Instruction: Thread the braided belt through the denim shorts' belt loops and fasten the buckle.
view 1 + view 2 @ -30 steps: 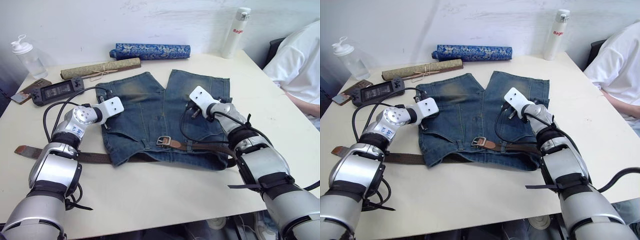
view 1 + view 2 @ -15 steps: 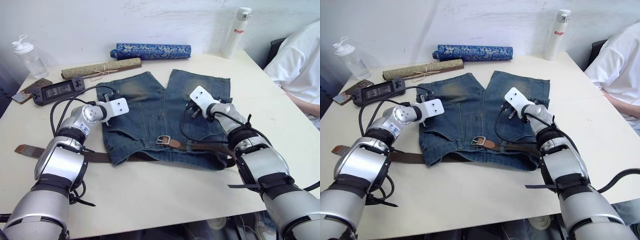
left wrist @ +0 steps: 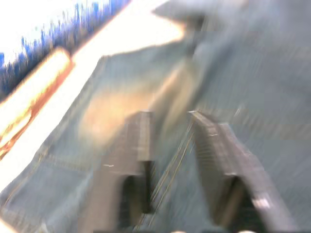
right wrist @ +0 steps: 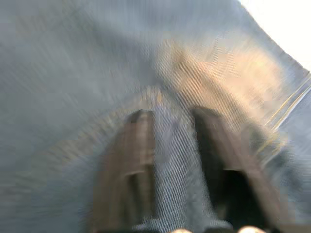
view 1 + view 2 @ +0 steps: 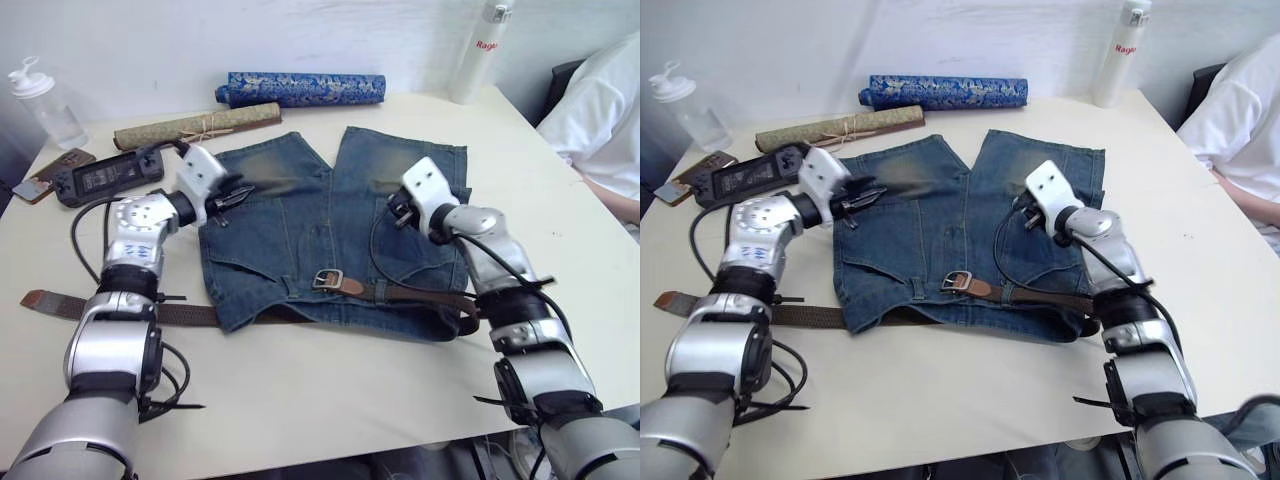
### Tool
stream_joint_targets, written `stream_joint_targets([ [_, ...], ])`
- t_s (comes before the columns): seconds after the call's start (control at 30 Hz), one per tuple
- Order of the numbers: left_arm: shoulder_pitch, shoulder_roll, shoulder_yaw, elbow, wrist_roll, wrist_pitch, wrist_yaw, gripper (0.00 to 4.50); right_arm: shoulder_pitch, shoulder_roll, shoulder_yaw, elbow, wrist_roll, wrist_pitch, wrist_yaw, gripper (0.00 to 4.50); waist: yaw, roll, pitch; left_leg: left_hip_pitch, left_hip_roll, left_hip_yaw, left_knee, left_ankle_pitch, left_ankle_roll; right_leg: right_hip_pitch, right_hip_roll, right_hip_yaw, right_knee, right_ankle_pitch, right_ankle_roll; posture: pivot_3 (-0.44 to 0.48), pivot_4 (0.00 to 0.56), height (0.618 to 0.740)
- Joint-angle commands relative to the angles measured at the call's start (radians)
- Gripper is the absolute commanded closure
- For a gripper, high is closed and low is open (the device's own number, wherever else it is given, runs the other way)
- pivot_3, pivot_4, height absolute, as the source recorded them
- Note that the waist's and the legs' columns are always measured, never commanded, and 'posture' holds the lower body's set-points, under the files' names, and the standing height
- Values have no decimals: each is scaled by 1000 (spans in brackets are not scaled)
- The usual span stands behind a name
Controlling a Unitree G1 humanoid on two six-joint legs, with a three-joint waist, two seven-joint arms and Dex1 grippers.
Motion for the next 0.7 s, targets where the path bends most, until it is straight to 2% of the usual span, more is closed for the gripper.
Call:
stream_joint_targets([
  [0.03, 161, 60, 132, -467, -287, 387, 0, 714, 8, -4, -118, -321, 173, 231, 26, 1125, -2, 0, 0, 2, 0, 0, 0, 0, 0, 1, 1, 1, -1, 0, 0, 0, 150, 637],
  [0.1, 232, 74, 196, -611, -387, 526, 53, 0, 20, -6, -148, -413, 242, 299, 37, 140, 4, 0, 0, 5, 0, 0, -3, 0, 0, 1, 2, 3, -2, 0, 0, 0, 150, 637],
  [0.13, 273, 73, 270, -677, -486, 631, 115, 0, 42, 4, -188, -489, 328, 342, 62, 59, 10, 0, 0, 7, -1, 0, -3, 0, 0, 3, 2, 3, 0, 0, 0, 0, 150, 637],
  [0.2, 335, 68, 382, -766, -633, 779, 213, 0, 78, 18, -249, -592, 456, 415, 87, 59, 21, 0, 0, 8, -1, -1, -3, 0, 0, 4, 2, 2, 0, 1, -1, 0, 150, 637],
  [0.27, 435, 61, 489, -843, -745, 881, 301, 0, 166, -18, -265, -699, 558, 477, 128, 59, 32, 1, 1, 10, -1, -2, -3, -1, 1, 7, 2, 2, 0, 1, -1, 0, 150, 637],
  [0.33, 552, 49, 587, -904, -875, 969, 376, 0, 261, -62, -262, -772, 599, 491, 144, 59, 46, 1, 1, 11, -1, -2, -2, -4, 6, 9, 2, 2, 0, 1, -1, 0, 150, 637],
  [0.4, 717, -12, 686, -951, -1046, 1035, 479, 0, 365, -123, -238, -809, 578, 457, 151, 59, 54, 2, 1, 11, -1, -2, -1, -6, 7, 9, 1, 2, -1, 1, -1, 0, 150, 637],
  [0.5, 900, -83, 746, -987, -1218, 1062, 611, 0, 449, -171, -190, -819, 535, 397, 135, 59, 69, 2, 3, 16, -1, 1, 1, -10, 10, 15, 0, 4, -6, 1, 0, 0, 150, 637],
  [0.57, 967, -99, 763, -990, -1266, 1053, 675, 0, 473, -185, -164, -819, 518, 369, 120, 59, 82, 0, 6, 16, -1, 2, 3, -11, 10, 16, -1, 4, -6, 1, 0, 0, 150, 637],
  [0.63, 1013, -108, 770, -982, -1303, 1030, 736, 0, 489, -195, -143, -820, 507, 344, 109, 59, 100, -1, 6, 17, 1, 3, 3, -11, 10, 17, -1, 2, -7, -3, -18, 0, 150, 637],
  [0.7, 1055, -119, 790, -950, -1339, 997, 807, 0, 493, -192, -110, -830, 498, 331, 86, 59, 115, 0, 7, 17, 1, 4, 4, -12, 10, 18, -1, 2, -8, -4, -18, 0, 150, 637],
])
